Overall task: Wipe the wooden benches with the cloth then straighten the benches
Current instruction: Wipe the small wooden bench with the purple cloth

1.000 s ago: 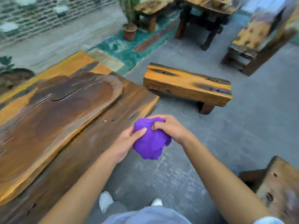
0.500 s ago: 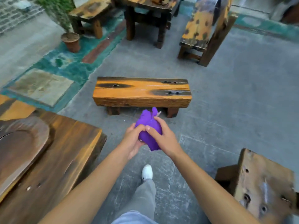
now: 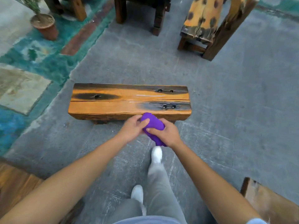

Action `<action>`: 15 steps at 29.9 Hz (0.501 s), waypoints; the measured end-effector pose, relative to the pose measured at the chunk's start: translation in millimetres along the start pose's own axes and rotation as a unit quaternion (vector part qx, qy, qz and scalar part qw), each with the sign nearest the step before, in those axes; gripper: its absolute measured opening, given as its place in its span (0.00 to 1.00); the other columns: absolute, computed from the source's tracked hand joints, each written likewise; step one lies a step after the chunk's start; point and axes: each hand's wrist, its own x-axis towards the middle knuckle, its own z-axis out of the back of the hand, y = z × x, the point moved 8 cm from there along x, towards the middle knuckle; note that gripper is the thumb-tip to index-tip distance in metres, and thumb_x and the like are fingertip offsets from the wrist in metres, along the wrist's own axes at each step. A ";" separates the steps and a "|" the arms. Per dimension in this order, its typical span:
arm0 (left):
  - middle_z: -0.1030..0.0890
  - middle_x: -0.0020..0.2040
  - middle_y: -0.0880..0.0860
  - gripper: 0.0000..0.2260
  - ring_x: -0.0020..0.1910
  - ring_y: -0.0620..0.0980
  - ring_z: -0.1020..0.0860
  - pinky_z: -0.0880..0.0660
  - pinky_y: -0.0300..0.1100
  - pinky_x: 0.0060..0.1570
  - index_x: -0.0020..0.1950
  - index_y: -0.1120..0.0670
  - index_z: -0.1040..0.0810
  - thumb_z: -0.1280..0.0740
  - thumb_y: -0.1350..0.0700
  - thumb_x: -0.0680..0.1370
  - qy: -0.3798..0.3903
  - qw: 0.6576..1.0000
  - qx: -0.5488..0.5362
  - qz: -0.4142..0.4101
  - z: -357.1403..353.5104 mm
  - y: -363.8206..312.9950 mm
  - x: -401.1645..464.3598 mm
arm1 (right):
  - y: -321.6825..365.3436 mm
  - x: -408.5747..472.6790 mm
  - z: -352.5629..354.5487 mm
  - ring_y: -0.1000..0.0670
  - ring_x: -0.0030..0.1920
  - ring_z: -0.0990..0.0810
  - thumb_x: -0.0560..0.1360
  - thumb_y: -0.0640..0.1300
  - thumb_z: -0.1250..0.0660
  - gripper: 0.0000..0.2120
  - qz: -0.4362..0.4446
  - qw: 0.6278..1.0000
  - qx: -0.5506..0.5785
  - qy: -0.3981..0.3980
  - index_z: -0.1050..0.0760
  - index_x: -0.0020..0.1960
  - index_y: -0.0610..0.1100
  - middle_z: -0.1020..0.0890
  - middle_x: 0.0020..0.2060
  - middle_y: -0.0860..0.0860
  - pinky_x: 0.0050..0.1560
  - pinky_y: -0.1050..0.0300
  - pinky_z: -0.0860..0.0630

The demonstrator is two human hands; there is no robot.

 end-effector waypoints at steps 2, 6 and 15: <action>0.16 0.50 0.53 0.14 0.47 0.54 0.16 0.18 0.47 0.51 0.67 0.53 0.24 0.33 0.54 0.82 -0.042 0.999 0.029 -0.014 11.5 3.1 47.1 | -11.5 53.2 5.2 0.56 0.42 0.16 0.64 0.70 0.24 0.20 -0.019 1.000 -0.012 -0.009 0.19 0.46 0.56 0.14 0.40 0.56 0.45 0.58 0.22; 0.20 0.65 0.49 0.19 0.61 0.49 0.21 0.25 0.48 0.65 0.72 0.44 0.28 0.32 0.49 0.81 -0.133 0.972 0.184 -0.053 39.4 19.6 175.7 | -61.9 187.9 16.9 0.45 0.39 0.17 0.71 0.76 0.36 0.30 -0.077 0.996 -0.034 -0.041 0.21 0.36 0.48 0.17 0.33 0.51 0.42 0.52 0.24; 0.50 0.84 0.53 0.34 0.83 0.56 0.50 0.53 0.56 0.79 0.82 0.48 0.47 0.43 0.35 0.81 -0.070 0.841 0.528 -0.100 17.0 141.4 373.6 | -186.6 375.6 32.1 0.36 0.63 0.24 0.82 0.60 0.37 0.27 -0.081 0.962 -0.182 -0.186 0.26 0.69 0.40 0.23 0.64 0.39 0.59 0.42 0.27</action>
